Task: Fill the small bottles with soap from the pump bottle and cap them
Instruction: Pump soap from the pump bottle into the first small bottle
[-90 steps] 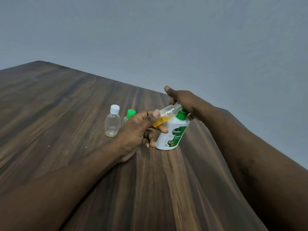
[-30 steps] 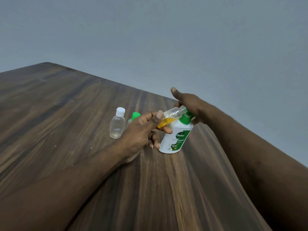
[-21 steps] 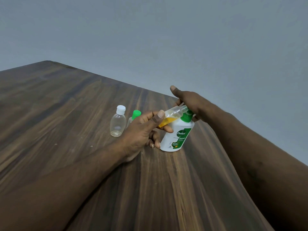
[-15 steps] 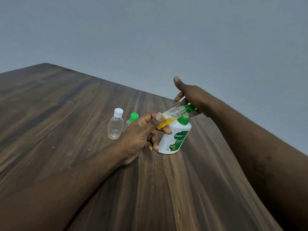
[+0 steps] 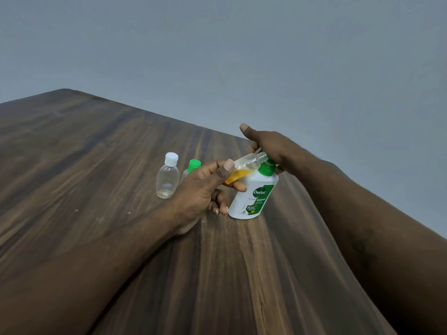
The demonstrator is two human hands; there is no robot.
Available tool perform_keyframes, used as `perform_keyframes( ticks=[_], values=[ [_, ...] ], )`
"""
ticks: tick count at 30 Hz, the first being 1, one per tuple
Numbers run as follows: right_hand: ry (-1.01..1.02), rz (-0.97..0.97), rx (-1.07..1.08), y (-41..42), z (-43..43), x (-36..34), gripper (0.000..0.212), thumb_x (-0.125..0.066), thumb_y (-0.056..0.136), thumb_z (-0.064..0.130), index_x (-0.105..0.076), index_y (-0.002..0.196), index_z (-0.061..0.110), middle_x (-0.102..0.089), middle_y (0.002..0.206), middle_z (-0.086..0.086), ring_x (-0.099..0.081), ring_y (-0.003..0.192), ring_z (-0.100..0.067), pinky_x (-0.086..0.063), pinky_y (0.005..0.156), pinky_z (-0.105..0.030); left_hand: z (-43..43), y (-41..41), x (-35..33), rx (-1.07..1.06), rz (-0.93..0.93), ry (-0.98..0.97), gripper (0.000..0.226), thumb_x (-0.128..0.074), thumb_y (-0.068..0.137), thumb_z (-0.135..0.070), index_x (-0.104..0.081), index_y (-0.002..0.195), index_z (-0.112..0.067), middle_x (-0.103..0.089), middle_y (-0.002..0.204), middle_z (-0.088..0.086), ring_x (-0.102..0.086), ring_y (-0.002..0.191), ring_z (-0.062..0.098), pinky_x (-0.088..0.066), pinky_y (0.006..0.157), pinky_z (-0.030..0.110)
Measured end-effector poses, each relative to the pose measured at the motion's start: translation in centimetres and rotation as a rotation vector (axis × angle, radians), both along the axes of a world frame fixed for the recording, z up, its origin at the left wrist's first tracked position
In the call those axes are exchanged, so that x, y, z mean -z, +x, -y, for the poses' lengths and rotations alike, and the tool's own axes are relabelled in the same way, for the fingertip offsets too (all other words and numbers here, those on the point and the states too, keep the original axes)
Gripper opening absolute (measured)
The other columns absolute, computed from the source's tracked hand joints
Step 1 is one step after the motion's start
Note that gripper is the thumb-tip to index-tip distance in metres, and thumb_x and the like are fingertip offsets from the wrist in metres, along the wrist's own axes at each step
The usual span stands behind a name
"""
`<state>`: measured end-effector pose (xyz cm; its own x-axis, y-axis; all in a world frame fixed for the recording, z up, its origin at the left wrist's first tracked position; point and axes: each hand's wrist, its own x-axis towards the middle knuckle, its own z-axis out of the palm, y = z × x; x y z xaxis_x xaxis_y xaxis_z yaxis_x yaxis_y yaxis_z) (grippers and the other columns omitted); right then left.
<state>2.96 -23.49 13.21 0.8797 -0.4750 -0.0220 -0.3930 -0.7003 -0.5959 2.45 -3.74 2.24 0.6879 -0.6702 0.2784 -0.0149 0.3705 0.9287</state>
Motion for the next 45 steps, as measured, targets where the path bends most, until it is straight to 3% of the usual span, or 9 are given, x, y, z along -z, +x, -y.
perform_keyframes(
  ticks=[8,13,20,27,31,35,40,45],
  values=[
    [0.016,0.029,-0.015,-0.7,-0.1,-2.6,0.087,-0.031,0.087,0.092,-0.071,0.100,0.016,-0.070,0.107,-0.009,-0.068,0.095,-0.026,-0.055,0.072,-0.037,0.1,-0.1,-0.3,-0.007,0.013,-0.011,0.046,-0.047,0.101,-0.049,-0.064,0.123,-0.011,-0.076,0.108,0.010,-0.056,0.052,0.020,-0.042,0.050,0.028],
    [0.049,-0.039,-0.033,-0.2,0.0,0.0,0.074,-0.043,0.086,0.089,-0.065,0.097,0.019,-0.071,0.105,-0.004,-0.067,0.090,-0.024,-0.050,0.076,-0.038,0.1,0.1,-0.1,-0.004,0.006,0.002,0.046,-0.048,0.102,-0.050,-0.064,0.124,-0.012,-0.076,0.108,0.012,-0.057,0.051,0.019,-0.043,0.048,0.025],
    [0.020,-0.047,-0.046,0.2,0.1,0.1,0.079,-0.045,0.083,0.091,-0.068,0.094,0.017,-0.072,0.104,-0.006,-0.067,0.091,-0.028,-0.053,0.088,-0.047,0.1,0.0,0.2,-0.002,0.001,-0.007,0.045,-0.048,0.102,-0.049,-0.065,0.123,-0.012,-0.076,0.107,0.012,-0.056,0.051,0.020,-0.042,0.048,0.026],
    [0.029,0.036,-0.073,-0.6,-0.6,-3.4,0.092,-0.022,0.087,0.093,-0.068,0.108,0.016,-0.076,0.103,-0.013,-0.064,0.080,-0.024,-0.045,0.066,-0.035,0.3,0.0,0.1,-0.001,0.023,-0.031,0.045,-0.047,0.102,-0.048,-0.066,0.120,-0.012,-0.075,0.110,0.011,-0.056,0.051,0.019,-0.040,0.049,0.027],
    [-0.002,-0.020,-0.065,-0.4,-0.7,-1.4,0.093,-0.022,0.088,0.092,-0.072,0.101,0.015,-0.071,0.109,-0.010,-0.067,0.094,-0.026,-0.052,0.078,-0.041,0.3,0.2,0.1,-0.001,0.012,-0.029,0.045,-0.049,0.101,-0.050,-0.065,0.121,-0.013,-0.076,0.109,0.012,-0.056,0.050,0.019,-0.041,0.047,0.026],
    [-0.002,-0.032,-0.082,-0.5,-1.2,-0.7,0.092,-0.023,0.093,0.087,-0.074,0.100,0.010,-0.070,0.097,-0.006,-0.066,0.089,-0.024,-0.052,0.082,-0.041,0.2,0.1,0.1,0.005,0.017,-0.010,0.044,-0.048,0.102,-0.049,-0.066,0.121,-0.013,-0.076,0.108,0.011,-0.056,0.050,0.019,-0.041,0.047,0.024],
    [0.002,-0.016,-0.079,-0.4,-1.1,-0.5,0.092,-0.021,0.093,0.087,-0.075,0.099,0.012,-0.070,0.099,-0.006,-0.067,0.094,-0.026,-0.053,0.090,-0.045,0.2,0.1,0.1,0.005,0.014,-0.005,0.044,-0.048,0.102,-0.049,-0.065,0.122,-0.013,-0.076,0.108,0.011,-0.056,0.051,0.020,-0.041,0.048,0.026],
    [0.032,0.030,-0.057,-0.7,-0.7,-2.5,0.096,-0.017,0.091,0.089,-0.073,0.103,0.013,-0.070,0.104,-0.011,-0.067,0.090,-0.026,-0.050,0.070,-0.036,0.3,0.1,0.0,0.000,0.017,-0.020,0.044,-0.048,0.102,-0.049,-0.066,0.122,-0.013,-0.076,0.109,0.011,-0.056,0.050,0.019,-0.042,0.048,0.026]
  ],
)
